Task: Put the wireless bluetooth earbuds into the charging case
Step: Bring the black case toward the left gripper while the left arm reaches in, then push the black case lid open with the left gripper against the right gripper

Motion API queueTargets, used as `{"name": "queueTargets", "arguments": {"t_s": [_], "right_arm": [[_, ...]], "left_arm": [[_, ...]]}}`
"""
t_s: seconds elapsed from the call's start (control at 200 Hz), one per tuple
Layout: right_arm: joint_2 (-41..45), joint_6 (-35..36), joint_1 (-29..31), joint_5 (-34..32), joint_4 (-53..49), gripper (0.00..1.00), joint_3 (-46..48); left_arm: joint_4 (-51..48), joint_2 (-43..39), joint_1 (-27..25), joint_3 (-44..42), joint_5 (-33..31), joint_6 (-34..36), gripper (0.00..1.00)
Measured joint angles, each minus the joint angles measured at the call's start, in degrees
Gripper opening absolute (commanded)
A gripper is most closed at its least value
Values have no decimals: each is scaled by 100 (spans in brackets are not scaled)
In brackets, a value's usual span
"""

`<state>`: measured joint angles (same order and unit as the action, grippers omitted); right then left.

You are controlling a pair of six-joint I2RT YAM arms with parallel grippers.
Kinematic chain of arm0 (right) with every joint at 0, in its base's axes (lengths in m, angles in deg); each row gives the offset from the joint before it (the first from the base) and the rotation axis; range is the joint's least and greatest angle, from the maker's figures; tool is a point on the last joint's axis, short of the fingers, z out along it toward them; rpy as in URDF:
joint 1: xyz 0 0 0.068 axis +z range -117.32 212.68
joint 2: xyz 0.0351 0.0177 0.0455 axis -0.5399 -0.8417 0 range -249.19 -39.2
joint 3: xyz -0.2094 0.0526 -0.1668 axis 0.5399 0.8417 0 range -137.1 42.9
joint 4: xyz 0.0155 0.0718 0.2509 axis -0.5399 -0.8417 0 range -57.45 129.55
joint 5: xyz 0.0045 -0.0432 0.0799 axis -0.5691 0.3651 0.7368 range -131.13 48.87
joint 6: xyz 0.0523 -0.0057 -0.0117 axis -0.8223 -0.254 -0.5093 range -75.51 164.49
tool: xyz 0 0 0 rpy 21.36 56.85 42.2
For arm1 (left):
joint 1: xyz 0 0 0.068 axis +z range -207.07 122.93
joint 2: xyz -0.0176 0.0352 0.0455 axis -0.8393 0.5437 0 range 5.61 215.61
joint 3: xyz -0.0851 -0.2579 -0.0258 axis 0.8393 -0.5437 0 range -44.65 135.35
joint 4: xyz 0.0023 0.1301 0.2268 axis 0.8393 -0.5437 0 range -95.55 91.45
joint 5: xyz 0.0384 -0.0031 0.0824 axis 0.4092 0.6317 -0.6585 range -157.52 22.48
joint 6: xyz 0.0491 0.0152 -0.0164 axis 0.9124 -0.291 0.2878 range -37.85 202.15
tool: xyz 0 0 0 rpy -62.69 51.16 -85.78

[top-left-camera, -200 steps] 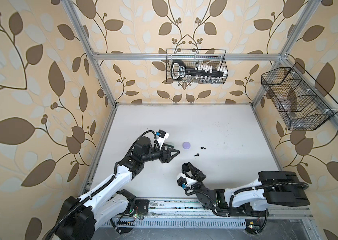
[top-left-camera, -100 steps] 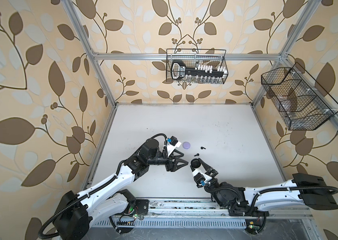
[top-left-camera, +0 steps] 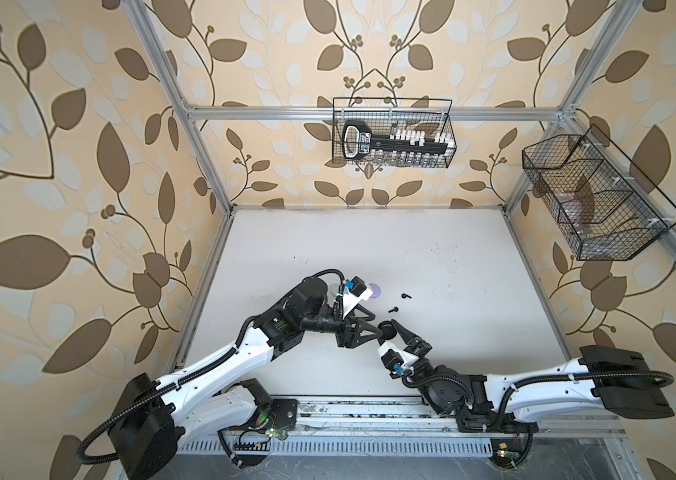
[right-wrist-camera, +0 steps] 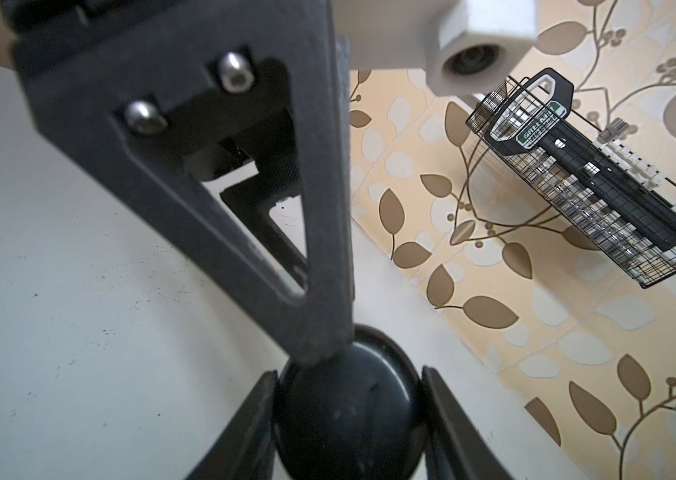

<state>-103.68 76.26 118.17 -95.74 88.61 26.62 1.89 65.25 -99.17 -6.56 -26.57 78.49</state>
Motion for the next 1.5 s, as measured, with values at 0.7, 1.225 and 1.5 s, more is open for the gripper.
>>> {"name": "queueTargets", "arguments": {"t_s": [0.7, 1.225, 1.5], "right_arm": [[-131, 107, 0, 122, -17, 24, -68], [1445, -730, -101, 927, -437, 70, 367], [2435, -1825, -828, 1853, -964, 65, 719]], "left_arm": [[-501, 579, -407, 422, -256, 507, 18], [457, -70, -435, -468, -1003, 896, 0], [1075, -874, -437, -1493, -612, 1755, 0]]}}
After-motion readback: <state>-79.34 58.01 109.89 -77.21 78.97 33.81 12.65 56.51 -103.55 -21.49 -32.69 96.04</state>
